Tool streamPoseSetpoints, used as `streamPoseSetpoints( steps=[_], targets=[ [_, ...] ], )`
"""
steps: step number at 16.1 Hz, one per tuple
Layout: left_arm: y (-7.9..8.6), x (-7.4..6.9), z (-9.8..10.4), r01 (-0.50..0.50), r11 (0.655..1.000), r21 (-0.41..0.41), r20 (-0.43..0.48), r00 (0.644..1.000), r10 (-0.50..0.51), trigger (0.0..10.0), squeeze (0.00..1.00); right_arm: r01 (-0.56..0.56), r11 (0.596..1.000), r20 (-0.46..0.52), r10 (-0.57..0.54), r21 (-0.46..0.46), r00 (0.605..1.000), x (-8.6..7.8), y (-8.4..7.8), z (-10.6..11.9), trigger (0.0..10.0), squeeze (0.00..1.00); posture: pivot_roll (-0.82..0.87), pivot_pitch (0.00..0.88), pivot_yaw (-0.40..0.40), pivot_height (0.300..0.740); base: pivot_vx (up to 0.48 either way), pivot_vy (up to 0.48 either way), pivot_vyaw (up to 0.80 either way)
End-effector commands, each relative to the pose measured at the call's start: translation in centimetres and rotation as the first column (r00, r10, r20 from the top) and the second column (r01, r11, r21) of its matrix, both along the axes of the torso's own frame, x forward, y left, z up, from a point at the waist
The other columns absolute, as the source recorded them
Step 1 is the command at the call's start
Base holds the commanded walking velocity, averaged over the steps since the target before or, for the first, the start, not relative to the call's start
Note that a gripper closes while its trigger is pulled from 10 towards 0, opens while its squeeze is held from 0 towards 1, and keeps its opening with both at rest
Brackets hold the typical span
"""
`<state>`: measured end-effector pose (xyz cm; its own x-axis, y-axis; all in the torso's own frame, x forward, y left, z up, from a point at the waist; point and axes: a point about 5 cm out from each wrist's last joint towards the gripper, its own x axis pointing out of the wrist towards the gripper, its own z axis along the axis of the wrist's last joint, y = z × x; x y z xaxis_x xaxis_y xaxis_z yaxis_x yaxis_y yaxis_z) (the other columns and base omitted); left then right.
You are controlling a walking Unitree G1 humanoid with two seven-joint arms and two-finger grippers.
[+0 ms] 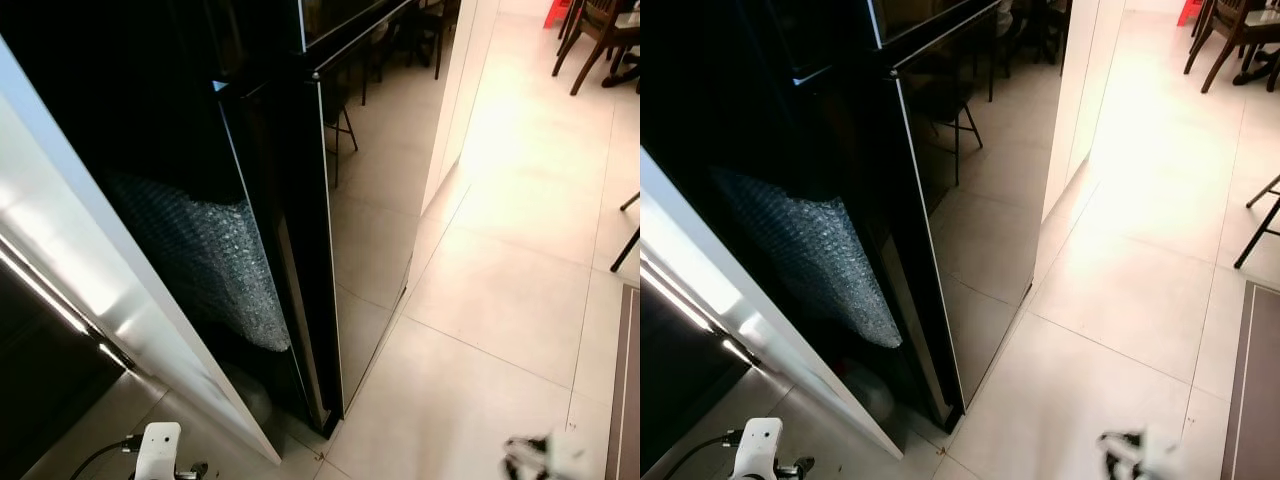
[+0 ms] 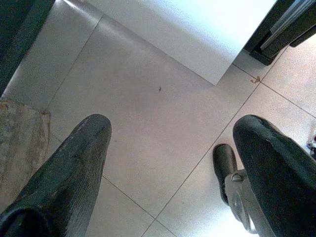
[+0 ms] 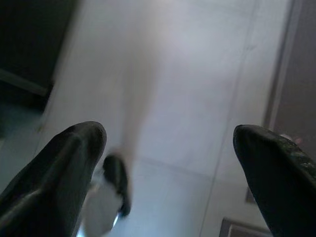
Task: Restocking fridge
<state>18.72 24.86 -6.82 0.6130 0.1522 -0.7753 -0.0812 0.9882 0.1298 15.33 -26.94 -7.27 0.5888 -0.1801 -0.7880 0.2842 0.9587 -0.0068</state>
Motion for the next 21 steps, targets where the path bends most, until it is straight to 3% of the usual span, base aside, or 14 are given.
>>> streamPoseSetpoints(
  steps=[1,2,7,12,21],
  targets=[
    [0.4,-0.5,-0.2,-0.009,1.000,-0.002,-0.028,1.000,0.009,10.0,0.00,-0.086,0.996,-0.068,0.087,0.017,0.994,-1.0,1.6,-1.1,10.0,0.00,-0.09,0.010,0.050,0.740,0.000,0.000,0.00],
    [0.3,-0.6,-0.2,-0.008,1.000,-0.007,-0.032,0.999,0.007,10.0,0.00,-0.141,0.990,-0.102,0.143,0.022,0.985,-1.5,2.4,-1.5,10.0,0.00,-0.09,0.010,0.050,0.740,0.000,0.000,0.00],
    [0.1,-0.7,-0.4,0.013,1.000,-0.001,-0.047,0.999,-0.013,10.0,0.00,-0.073,0.995,-0.090,0.079,0.074,0.993,-1.9,4.2,-2.2,10.0,0.00,-0.08,0.013,0.053,0.740,0.000,0.000,0.00],
    [-0.2,-0.7,-0.5,0.021,1.000,0.000,-0.051,0.998,-0.021,10.0,0.00,-0.017,0.998,-0.112,0.024,0.062,0.993,-3.6,3.4,-2.6,10.0,0.00,-0.08,0.015,0.054,0.740,0.000,-0.245,0.00],
    [-0.3,-0.5,-0.4,0.019,1.000,0.000,-0.046,0.999,-0.019,10.0,0.00,0.022,0.998,-0.100,-0.015,0.064,0.995,-3.4,3.6,-2.6,10.0,0.00,-0.09,0.017,0.058,0.740,0.000,-0.306,0.00]
  ],
)
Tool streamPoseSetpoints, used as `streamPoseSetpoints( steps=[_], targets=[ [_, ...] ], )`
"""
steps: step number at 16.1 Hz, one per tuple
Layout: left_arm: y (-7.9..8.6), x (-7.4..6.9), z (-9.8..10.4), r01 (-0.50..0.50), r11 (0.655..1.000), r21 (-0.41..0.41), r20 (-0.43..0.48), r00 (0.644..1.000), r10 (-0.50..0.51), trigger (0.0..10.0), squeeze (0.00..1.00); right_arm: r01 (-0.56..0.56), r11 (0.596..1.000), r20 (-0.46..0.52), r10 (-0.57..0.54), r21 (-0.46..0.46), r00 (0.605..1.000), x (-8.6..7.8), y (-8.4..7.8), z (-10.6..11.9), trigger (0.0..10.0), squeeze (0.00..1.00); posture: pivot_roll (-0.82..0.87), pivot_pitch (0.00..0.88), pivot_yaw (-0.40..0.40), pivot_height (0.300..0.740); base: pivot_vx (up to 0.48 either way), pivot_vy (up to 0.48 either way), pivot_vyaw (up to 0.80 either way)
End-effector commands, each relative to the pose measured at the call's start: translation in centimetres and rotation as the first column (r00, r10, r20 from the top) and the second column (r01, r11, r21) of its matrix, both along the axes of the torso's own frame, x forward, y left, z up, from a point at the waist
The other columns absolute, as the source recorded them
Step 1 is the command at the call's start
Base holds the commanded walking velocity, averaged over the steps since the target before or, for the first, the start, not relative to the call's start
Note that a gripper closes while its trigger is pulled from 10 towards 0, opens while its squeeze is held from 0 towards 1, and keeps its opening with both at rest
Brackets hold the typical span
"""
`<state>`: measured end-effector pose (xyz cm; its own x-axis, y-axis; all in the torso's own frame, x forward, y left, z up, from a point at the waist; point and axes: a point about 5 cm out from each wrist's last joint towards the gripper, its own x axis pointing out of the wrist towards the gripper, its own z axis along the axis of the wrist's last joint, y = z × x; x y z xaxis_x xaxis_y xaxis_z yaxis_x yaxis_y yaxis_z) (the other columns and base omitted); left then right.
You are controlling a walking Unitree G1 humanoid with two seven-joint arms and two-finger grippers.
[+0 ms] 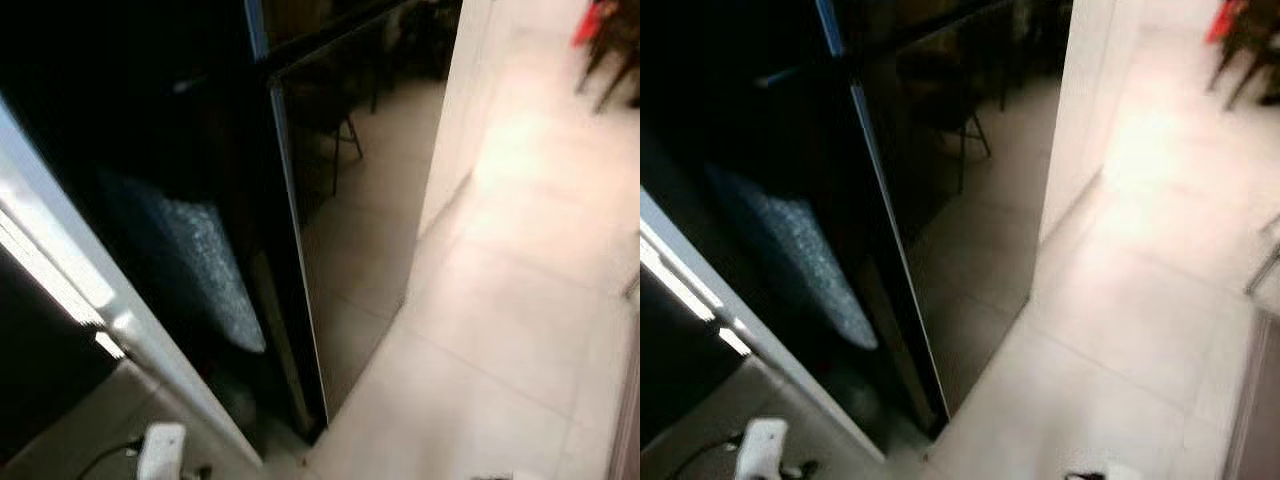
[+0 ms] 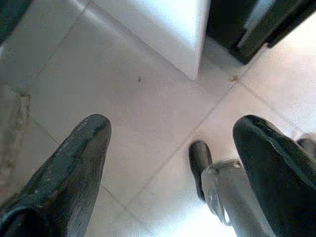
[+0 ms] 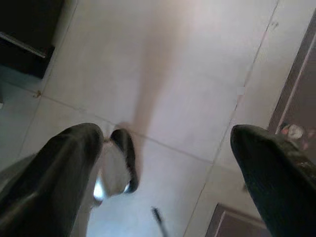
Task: Restocking fridge
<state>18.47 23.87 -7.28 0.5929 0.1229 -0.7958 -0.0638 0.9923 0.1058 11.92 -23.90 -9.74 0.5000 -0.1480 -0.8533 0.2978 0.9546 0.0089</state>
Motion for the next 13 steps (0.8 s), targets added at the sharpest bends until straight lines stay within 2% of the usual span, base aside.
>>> streamPoseSetpoints(
  steps=[1,6,8,13],
  targets=[
    [0.75,-0.29,0.05,0.006,1.000,0.027,-0.017,1.000,-0.005,10.0,0.00,0.007,1.000,0.007,-0.007,0.016,1.000,0.08,0.58,-0.11,10.0,0.00,-0.09,0.017,0.058,0.740,0.000,-0.307,0.00],
    [0.85,-0.38,0.04,0.008,1.000,0.028,-0.019,1.000,-0.007,10.0,0.00,0.020,1.000,0.012,-0.020,0.012,1.000,0.10,0.52,-0.09,10.0,0.00,-0.09,0.016,0.059,0.740,0.000,-0.303,0.00],
    [0.87,-0.46,-0.01,-0.004,1.000,0.021,-0.023,1.000,0.004,10.0,0.00,0.026,1.000,0.010,-0.026,0.006,1.000,0.09,0.44,-0.08,10.0,0.00,-0.09,0.016,0.058,0.740,0.000,0.000,0.00],
    [0.87,-0.61,-0.07,-0.003,1.000,0.004,-0.025,1.000,0.003,10.0,0.00,0.015,1.000,-0.002,-0.015,0.002,1.000,0.08,0.55,-0.13,10.0,0.00,-0.09,0.007,0.063,0.740,0.000,0.000,-0.77]
  ],
)
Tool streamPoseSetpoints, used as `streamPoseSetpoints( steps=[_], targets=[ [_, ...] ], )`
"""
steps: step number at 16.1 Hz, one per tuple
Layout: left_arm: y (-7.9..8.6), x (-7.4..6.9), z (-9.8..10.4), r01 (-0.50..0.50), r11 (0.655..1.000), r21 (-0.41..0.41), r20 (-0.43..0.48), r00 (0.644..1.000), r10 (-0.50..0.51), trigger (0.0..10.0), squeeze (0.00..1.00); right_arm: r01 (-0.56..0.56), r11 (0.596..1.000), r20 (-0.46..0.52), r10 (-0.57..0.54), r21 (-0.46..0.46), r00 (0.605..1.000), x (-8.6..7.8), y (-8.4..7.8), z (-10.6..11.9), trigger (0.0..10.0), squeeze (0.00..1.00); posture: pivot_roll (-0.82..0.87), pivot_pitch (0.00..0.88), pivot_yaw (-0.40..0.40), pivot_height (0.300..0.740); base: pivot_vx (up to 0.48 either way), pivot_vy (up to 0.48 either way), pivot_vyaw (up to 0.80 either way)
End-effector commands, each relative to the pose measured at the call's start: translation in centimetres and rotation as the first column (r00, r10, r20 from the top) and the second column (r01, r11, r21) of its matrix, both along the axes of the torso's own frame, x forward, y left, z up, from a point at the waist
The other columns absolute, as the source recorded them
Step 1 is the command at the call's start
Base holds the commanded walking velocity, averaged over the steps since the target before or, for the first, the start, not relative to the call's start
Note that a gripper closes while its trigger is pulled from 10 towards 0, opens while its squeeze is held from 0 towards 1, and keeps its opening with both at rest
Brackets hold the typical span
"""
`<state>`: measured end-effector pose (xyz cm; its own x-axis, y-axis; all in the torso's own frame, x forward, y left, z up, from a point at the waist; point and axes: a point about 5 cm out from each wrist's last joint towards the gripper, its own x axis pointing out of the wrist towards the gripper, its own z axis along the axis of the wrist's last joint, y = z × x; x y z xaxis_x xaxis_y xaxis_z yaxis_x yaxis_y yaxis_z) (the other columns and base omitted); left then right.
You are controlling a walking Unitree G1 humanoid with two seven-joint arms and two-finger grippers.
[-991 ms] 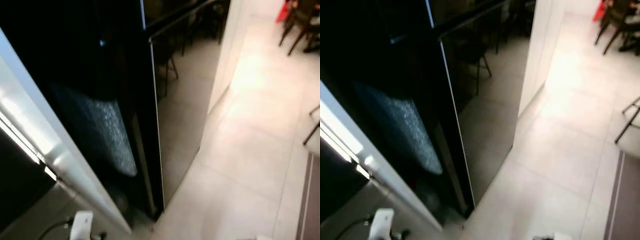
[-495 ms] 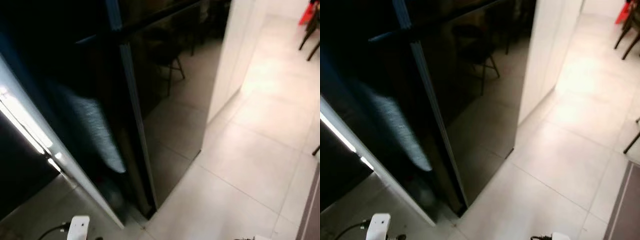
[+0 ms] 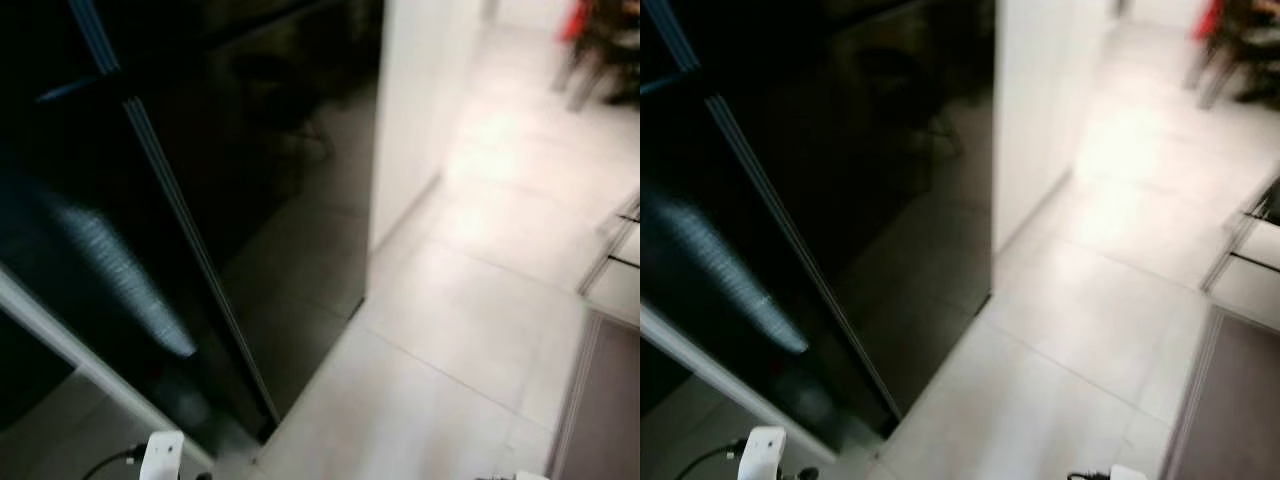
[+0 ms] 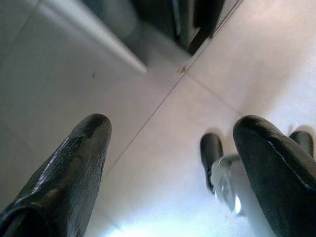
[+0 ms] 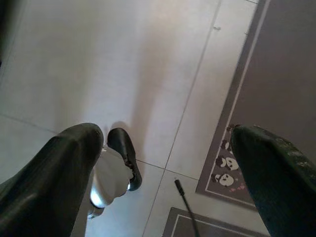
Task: Restocking fridge
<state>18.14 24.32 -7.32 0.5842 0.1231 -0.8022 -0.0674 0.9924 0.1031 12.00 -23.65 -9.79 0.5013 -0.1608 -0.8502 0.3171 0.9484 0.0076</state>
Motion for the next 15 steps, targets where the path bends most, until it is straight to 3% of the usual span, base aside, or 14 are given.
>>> streamPoseSetpoints(
  steps=[1,6,9,15],
  targets=[
    [0.44,-0.31,-0.04,0.002,1.000,0.008,-0.016,1.000,-0.002,10.0,0.00,-0.006,1.000,-0.008,0.006,0.005,1.000,-0.01,0.32,-0.10,10.0,0.00,-0.09,0.006,0.063,0.740,0.000,0.000,-0.77],
    [0.64,-0.41,-0.02,0.036,0.999,0.030,-0.025,0.999,-0.035,10.0,0.00,-0.003,1.000,-0.011,0.003,0.004,1.000,-0.11,0.43,-0.16,10.0,0.00,-0.09,0.000,0.068,0.740,0.000,0.000,-0.76],
    [0.58,-0.27,0.03,0.044,0.998,0.034,-0.026,0.999,-0.043,10.0,0.00,0.000,1.000,-0.012,0.000,0.000,1.000,-0.12,0.42,-0.16,10.0,0.00,-0.09,0.000,0.068,0.740,0.000,-0.336,-0.76],
    [0.07,-0.13,-0.07,0.061,0.998,0.030,-0.032,0.998,-0.060,10.0,0.00,-0.001,1.000,-0.010,0.001,0.001,1.000,0.05,0.44,-0.12,10.0,0.00,-0.08,0.011,0.061,0.740,0.000,0.000,-0.76]
  ],
)
